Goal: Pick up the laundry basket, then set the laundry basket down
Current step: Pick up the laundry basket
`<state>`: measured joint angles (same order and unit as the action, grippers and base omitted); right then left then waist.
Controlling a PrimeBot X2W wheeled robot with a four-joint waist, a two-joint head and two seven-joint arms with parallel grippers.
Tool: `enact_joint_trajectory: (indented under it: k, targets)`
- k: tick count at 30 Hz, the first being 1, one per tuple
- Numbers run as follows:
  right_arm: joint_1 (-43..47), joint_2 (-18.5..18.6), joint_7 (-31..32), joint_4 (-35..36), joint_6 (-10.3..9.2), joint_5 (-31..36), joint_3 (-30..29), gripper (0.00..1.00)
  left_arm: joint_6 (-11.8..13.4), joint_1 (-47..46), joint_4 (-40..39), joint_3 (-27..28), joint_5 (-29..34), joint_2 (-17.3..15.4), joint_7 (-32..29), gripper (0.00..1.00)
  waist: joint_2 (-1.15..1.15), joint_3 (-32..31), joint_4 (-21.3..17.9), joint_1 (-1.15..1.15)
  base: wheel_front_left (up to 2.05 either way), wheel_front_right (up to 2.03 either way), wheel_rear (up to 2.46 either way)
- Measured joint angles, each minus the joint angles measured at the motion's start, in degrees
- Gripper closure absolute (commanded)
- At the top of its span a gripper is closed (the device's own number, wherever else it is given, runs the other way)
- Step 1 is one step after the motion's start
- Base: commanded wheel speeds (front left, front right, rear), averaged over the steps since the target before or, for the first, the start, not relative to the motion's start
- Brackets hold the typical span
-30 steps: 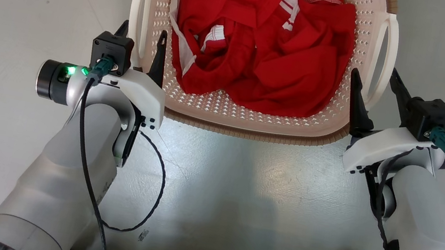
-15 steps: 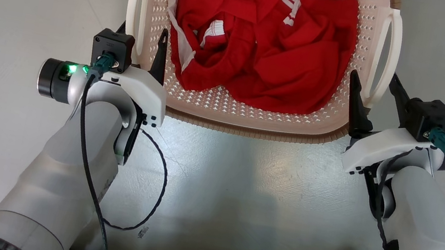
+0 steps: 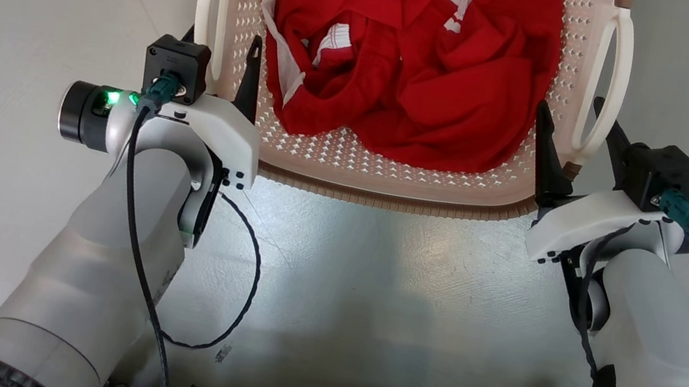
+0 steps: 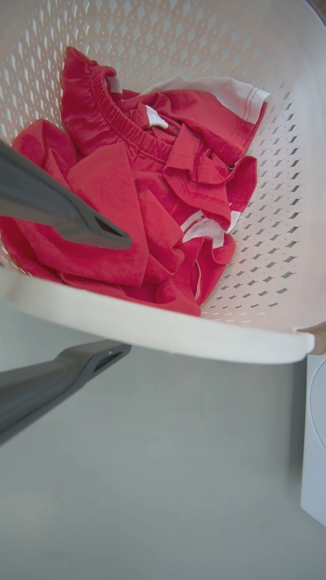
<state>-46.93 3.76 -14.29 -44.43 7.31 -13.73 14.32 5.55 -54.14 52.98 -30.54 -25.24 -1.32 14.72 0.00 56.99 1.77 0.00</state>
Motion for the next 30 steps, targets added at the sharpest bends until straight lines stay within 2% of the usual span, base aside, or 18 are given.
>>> enact_joint_trajectory:
  k: [30]
  targets:
    - [0.0, 0.0, 0.0, -0.3, 0.00, -0.4, 1.0, 0.00, 0.0, -0.8, 0.9, -2.1, -1.7, 0.0, 0.0, 0.00, 0.00, -0.2, 0.2, 0.00, 0.00, 0.00, 0.00]
